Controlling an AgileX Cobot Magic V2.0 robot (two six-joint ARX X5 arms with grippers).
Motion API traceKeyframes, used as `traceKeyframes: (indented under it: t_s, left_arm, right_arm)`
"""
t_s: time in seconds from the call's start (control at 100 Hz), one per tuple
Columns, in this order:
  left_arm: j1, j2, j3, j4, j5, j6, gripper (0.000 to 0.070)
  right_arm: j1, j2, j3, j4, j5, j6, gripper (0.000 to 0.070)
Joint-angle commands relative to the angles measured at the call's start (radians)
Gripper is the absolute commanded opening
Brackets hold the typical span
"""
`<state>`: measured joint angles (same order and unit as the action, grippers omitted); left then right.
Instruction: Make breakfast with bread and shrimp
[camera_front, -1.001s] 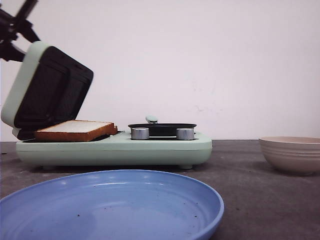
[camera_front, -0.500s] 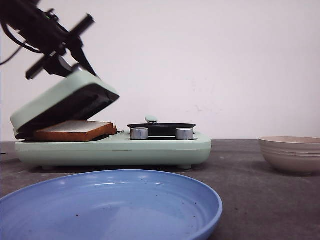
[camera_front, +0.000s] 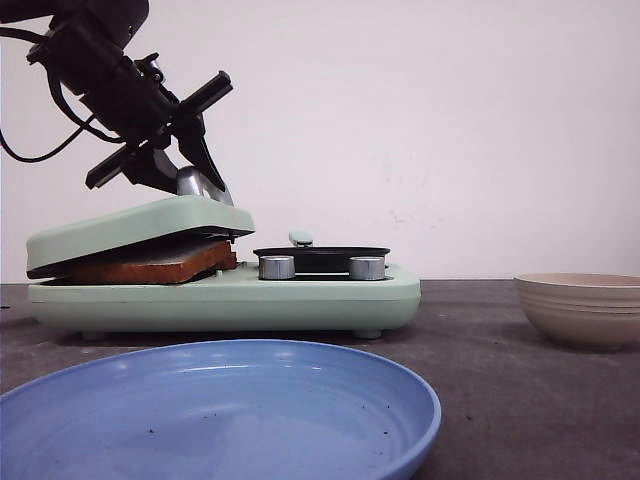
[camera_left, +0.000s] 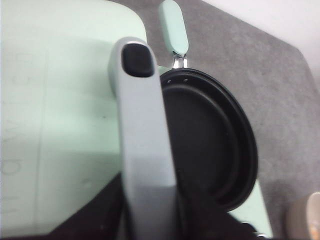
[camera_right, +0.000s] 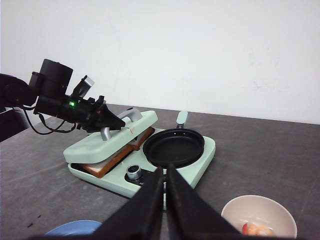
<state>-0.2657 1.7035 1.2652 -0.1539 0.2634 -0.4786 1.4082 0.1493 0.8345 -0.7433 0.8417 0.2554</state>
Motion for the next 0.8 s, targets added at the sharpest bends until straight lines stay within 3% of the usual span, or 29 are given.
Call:
traceKeyframes:
  t_s: [0.0,0.06,0.11,0.4,0.43,0.49,0.62,0.71,0.79]
  left_arm:
    - [0.018,0.034,0.013,-0.018,-0.020,0.028,0.0359]
    - [0.021,0.028,0.018,-0.019,-0.005,-0.004,0.0554]
    - [0.022,0.018,0.021,-0.015,0.003,-0.027,0.0653]
    - [0.027,-0.133,0.042,-0.008,-0.006,-0.031,0.0657]
    - [0.029,-0.159,0.042,-0.014,-0.006,-0.030,0.0624]
    - [0.030,-0.219,0.042,-0.043,-0.006,-0.021,0.0471]
    - [0.029,-0.353,0.042,-0.142,-0.005,0.063,0.0000]
    - [0.023,-0.480,0.042,-0.269,-0.005,0.155,0.0010]
    - [0.021,-0.555,0.042,-0.356,-0.005,0.189,0.0010]
  right_arm:
    - [0.016,0.005,0.005,0.010,0.005,0.022,0.0000]
    - [0.016,0.005,0.005,0.010,0.005,0.022,0.0000]
    - [0.016,0.005,0.005,0.010,0.005,0.022,0.0000]
    - [0.016,0.005,0.005,-0.006,0.006,0.022,0.0000]
    - [0.016,0.005,0.005,-0.006,0.011,0.022,0.0000]
    - [0.016,0.005,0.005,-0.005,0.029,0.027,0.0000]
    - [0.016,0.005,0.005,-0.005,0.058,0.030,0.0000]
    - [0.016,0.005,0.005,-0.014,0.058,0.034,0.0000]
    - [0.016,0.005,0.005,-0.031,0.068,0.051,0.0000]
